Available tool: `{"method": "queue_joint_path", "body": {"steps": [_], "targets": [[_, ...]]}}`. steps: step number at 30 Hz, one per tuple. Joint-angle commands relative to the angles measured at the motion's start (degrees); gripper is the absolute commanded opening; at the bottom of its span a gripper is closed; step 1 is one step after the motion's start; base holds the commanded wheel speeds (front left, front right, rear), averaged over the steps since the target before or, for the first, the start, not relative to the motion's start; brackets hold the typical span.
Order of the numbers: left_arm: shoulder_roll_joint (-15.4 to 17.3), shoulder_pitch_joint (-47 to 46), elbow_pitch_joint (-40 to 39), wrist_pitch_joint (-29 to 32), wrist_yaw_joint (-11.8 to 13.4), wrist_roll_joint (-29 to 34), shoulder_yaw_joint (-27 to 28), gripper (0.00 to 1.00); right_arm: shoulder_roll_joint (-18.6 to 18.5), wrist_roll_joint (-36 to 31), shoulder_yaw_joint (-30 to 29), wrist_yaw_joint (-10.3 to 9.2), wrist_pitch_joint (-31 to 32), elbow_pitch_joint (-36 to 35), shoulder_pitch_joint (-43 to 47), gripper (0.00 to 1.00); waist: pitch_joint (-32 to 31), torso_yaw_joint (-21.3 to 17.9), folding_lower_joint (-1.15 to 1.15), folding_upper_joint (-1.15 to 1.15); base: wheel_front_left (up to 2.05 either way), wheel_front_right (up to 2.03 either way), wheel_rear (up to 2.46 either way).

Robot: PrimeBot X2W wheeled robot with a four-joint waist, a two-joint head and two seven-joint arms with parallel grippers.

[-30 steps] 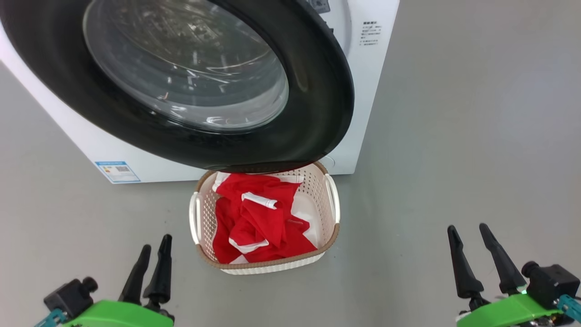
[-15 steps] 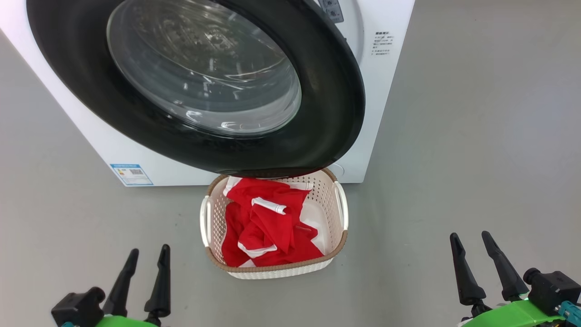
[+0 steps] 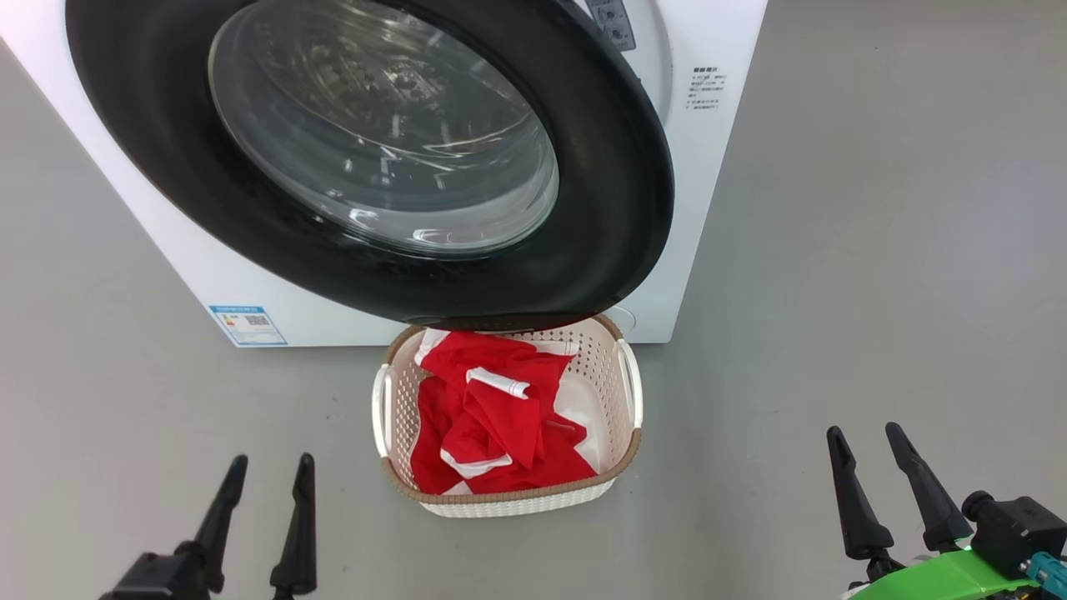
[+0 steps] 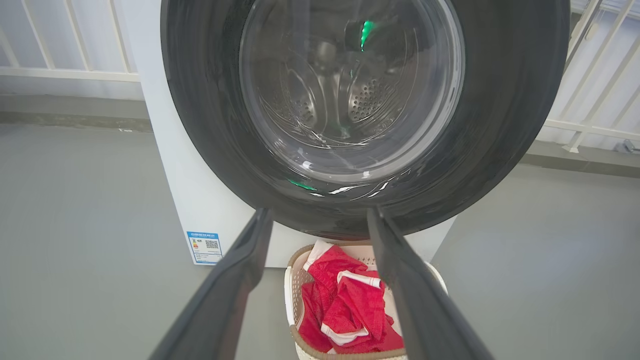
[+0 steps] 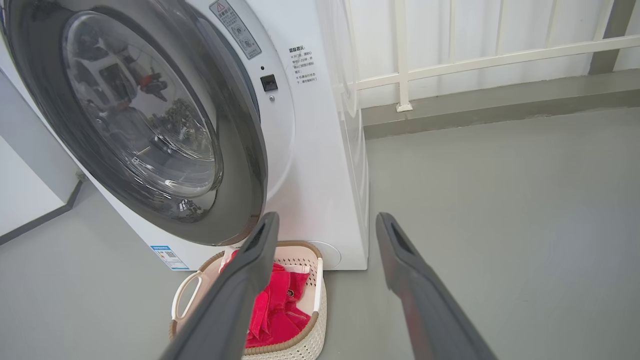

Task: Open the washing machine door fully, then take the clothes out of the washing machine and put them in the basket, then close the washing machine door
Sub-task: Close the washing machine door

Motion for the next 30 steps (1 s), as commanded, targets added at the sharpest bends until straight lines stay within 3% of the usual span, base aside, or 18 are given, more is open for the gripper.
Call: {"method": "queue_joint_path", "body": {"steps": [1, 19, 20, 21, 22, 23, 24, 30], "targets": [[0.54, 0.22, -1.56, -0.7, -0.31, 0.94, 2.1, 1.0, -1.1, -0.72, 1.39, 0.43, -0.37, -1.57, 0.35, 1.0, -0.09, -0.02, 0.0, 0.0, 0.0, 0.0, 0.0], [0.1, 0.77, -1.86, -0.7, -0.31, 0.88, 1.58, 1.0, -1.11, -0.57, 1.28, 0.43, -0.37, -1.58, 0.58, 1.0, -0.21, -0.09, 0.0, 0.0, 0.0, 0.0, 0.0], [0.1, 0.76, -1.78, -0.7, -0.31, 0.79, 1.48, 1.0, -1.1, -0.46, 1.42, 0.43, -0.37, -1.66, 0.53, 0.84, -0.25, -0.02, 0.0, 0.0, 0.0, 0.0, 0.0], [0.09, 0.73, -1.68, -0.7, -0.31, 0.73, 1.38, 1.0, -1.08, -0.34, 1.56, 0.43, -0.37, -1.75, 0.47, 0.49, -0.3, 0.07, 0.0, 0.0, 0.0, 0.0, 0.0], [0.09, 0.7, -1.59, -0.7, -0.31, 0.73, 1.26, 1.0, -1.07, -0.25, 1.73, 0.43, -0.37, -1.82, 0.42, 0.45, -0.31, 0.16, 0.0, 0.0, 0.0, 0.0, 0.0], [0.09, 0.69, -1.53, -0.7, -0.31, 0.74, 1.09, 1.0, -1.07, -0.16, 1.89, 0.43, -0.37, -1.89, 0.37, 0.06, -0.35, 0.28, 0.0, 0.0, 0.0, 0.0, 0.0], [0.09, 0.68, -1.49, -0.7, -0.31, 0.7, 0.88, 1.0, -1.07, -0.04, 2.08, 0.43, -0.37, -1.94, 0.31, 0.0, -0.35, 0.45, 0.0, 0.0, 0.0, 0.0, 0.0], [0.09, 0.14, -1.6, -0.7, -0.31, -0.31, -1.05, 1.0, -1.47, 0.77, 3.63, 0.43, -0.37, -2.3, -0.88, 0.0, 0.14, 2.55, 0.0, 0.0, 0.0, 0.0, 0.0]]}}
